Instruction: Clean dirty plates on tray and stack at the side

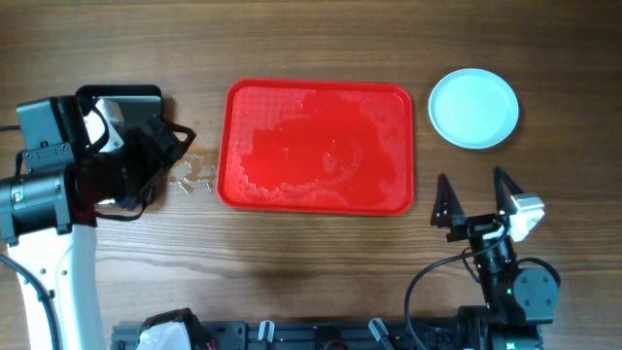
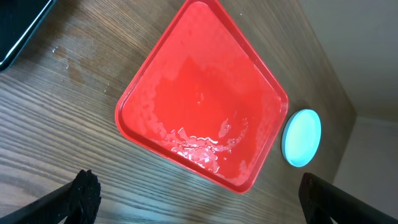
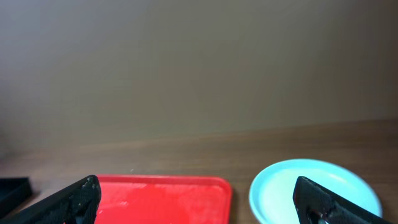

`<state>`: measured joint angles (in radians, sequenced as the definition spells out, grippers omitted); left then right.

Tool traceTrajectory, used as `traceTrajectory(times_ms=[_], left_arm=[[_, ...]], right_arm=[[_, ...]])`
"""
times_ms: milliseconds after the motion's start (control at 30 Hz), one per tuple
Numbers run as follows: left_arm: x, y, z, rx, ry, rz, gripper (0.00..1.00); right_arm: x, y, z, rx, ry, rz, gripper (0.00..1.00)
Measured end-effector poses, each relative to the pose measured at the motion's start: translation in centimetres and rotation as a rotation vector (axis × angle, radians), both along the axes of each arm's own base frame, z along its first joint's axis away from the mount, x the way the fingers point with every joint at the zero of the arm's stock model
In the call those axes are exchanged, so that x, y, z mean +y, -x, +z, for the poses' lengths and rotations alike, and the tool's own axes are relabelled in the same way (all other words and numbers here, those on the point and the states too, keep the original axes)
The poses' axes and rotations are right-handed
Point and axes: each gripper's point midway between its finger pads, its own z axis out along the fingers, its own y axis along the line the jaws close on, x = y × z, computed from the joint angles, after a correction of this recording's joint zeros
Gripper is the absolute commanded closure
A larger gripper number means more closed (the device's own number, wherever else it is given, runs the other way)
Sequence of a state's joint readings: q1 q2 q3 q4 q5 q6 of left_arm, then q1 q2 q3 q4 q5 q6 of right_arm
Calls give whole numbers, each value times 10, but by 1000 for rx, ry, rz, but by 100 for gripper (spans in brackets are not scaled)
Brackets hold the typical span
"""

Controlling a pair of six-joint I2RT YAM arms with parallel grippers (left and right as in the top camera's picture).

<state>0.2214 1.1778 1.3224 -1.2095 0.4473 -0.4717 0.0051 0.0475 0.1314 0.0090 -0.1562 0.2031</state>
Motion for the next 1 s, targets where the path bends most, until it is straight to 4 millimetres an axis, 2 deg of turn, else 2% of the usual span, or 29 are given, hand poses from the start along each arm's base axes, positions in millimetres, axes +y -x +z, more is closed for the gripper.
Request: traceTrajectory(times_ms=[100,200,300,467,567,767,1000], left_arm=[[0,0,0,1,0,0,0],[0,0,0,0,0,0,0],[0,0,0,0,0,0,0],[0,0,0,0,0,0,0],[0,0,0,1,0,0,0],[0,0,0,1,0,0,0],[0,0,0,1,0,0,0]], right_arm=[[-9,1,5,-35,1,-39,0],[-15,-1,1,-61,2,-64,0],[-17,-6,-19,-42,1,-72,0],[-18,-8,-30,-10,31,-75,0],[-18,-9,-54,82,92,-76,0],[-18,-9,-54,69,207,-82,0],[-18,-9,-54,66,230,-83,0]])
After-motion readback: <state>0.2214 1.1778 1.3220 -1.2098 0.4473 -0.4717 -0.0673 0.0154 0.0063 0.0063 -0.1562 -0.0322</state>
